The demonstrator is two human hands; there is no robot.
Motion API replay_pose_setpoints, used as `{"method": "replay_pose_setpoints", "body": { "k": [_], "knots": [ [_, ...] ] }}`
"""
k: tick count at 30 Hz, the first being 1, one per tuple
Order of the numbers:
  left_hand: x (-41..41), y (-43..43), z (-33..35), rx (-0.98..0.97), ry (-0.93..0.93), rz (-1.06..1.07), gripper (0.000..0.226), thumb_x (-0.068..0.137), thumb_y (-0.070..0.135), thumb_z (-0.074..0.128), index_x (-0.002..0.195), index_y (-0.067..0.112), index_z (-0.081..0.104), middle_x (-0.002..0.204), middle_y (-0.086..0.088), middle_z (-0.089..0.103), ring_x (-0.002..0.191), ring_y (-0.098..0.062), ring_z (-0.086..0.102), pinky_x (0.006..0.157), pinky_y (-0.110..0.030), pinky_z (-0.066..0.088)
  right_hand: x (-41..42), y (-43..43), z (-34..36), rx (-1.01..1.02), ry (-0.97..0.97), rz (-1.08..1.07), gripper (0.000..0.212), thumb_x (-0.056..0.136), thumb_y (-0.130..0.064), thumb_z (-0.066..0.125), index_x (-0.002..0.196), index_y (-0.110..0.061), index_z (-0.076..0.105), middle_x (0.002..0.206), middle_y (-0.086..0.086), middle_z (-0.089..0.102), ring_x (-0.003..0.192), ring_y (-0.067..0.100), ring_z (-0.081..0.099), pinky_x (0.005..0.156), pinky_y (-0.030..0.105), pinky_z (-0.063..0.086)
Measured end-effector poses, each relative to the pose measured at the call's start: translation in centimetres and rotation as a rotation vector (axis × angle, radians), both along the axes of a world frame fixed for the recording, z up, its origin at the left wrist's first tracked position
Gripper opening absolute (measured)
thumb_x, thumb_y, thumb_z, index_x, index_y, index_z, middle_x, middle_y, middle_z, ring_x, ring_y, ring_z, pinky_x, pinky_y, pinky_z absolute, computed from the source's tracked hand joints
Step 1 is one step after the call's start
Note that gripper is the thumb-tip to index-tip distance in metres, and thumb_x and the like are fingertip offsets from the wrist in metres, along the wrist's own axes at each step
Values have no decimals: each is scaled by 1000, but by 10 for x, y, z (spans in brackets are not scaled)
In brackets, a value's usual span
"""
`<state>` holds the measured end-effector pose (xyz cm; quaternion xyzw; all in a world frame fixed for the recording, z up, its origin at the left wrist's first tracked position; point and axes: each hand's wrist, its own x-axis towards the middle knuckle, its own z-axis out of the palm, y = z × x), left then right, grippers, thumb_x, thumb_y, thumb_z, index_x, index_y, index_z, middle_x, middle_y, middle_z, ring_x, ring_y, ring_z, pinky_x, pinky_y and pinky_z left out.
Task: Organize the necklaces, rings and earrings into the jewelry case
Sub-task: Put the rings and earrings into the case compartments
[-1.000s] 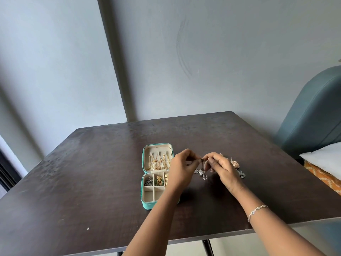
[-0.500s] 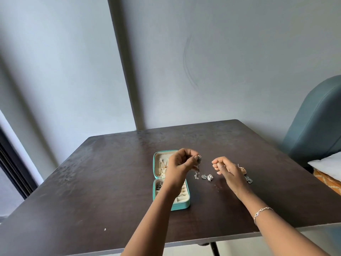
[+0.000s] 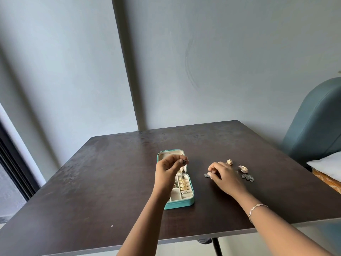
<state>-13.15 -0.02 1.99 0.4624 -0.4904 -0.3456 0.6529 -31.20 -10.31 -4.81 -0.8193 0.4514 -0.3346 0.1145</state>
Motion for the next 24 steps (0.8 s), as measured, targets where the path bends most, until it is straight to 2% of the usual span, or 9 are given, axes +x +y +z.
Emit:
{"method": "replay_pose_setpoints", "body": {
  "k": [2,4,7,12,16,24],
  "knots": [
    [2,1,-5,-1,21,26,15,86,-2,57,80,7,68,76,-7,70,72,-9,66,70,-18,50,1,3,0,-84,97,33,11,86,-19,57,96,-18,60,86,-5,55,88,16,51,74,21,31],
    [3,1,-10,-8,40,62,19,85,-5,56,78,8,68,71,-2,71,71,-10,67,70,-19,51,2,5,-1,-189,138,69,15,85,-16,52,96,-19,61,91,-2,60,89,19,53,77,21,34],
    [5,3,-18,-16,32,151,23,85,-6,56,78,12,69,66,4,72,70,-8,67,70,-18,52,1,6,-3,-257,129,94,19,78,-10,50,87,-18,64,86,-1,64,81,23,58,76,22,34],
    [9,6,-34,0,26,245,26,86,-4,57,79,16,70,68,5,73,71,-8,68,71,-19,53,2,4,-4,-310,136,100,17,70,-6,57,75,-17,68,75,-5,66,70,21,62,67,23,41],
    [11,7,-37,-7,43,241,25,86,-5,56,80,15,70,68,4,72,70,-7,67,69,-17,52,0,3,-5,-334,150,109,18,69,-6,58,75,-18,69,75,-7,68,68,19,63,60,31,53],
    [11,10,-37,31,127,173,21,87,-6,54,81,7,69,69,-1,71,68,-9,67,66,-16,53,1,8,-4,-387,223,88,15,66,-10,61,70,-22,69,72,-15,70,66,12,65,56,29,49]
  ]
}}
